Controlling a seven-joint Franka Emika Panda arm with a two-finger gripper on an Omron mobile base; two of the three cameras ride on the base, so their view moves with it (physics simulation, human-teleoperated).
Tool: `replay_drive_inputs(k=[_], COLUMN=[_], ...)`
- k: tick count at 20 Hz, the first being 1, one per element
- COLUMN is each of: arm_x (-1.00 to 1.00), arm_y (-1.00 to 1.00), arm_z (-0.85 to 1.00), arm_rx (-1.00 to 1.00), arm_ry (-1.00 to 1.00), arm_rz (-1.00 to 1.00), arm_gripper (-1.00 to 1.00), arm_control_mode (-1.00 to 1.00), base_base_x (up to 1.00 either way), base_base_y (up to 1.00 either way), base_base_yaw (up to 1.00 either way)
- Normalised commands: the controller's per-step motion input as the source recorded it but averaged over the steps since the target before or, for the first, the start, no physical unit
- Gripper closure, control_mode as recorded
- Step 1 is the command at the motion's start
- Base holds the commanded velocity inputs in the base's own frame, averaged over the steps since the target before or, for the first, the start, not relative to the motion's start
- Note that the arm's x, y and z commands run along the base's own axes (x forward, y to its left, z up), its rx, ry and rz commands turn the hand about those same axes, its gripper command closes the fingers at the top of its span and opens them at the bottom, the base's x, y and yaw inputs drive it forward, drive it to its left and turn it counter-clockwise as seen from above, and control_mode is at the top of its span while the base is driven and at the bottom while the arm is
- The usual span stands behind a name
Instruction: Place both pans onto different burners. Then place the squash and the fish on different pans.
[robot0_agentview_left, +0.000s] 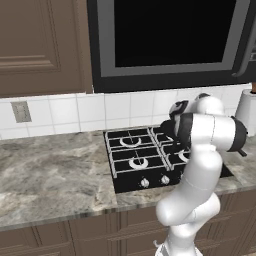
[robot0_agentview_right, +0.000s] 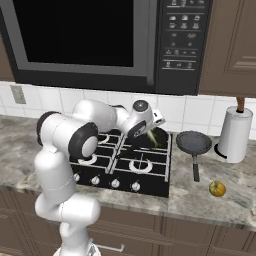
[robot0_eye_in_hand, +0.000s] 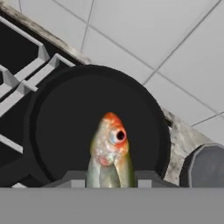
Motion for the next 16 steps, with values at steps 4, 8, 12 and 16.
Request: replay_drive_inputs(k=[4, 8, 12, 16], arm_x=[0.35, 0.38, 0.33, 0.29], arm_y=[0.01, 0.02, 0.01, 0.00], arm_z=[-0.23, -0.39, -0.35, -0.27], arm_rx=[0.00, 0.00, 0.00, 0.00], arm_ry=[0.00, 0.00, 0.00, 0.00], arm_rz=[0.06, 0.07, 0.06, 0.06], arm_gripper=[1.00, 1.00, 1.00, 1.00], arm_control_mode=[-1.00, -1.00, -1.00, -1.00], base_base_x=[0.00, 0.00, 0.00, 0.00], base_base_y=[0.00, 0.00, 0.00, 0.00], base_base_yaw=[0.00, 0.00, 0.00, 0.00])
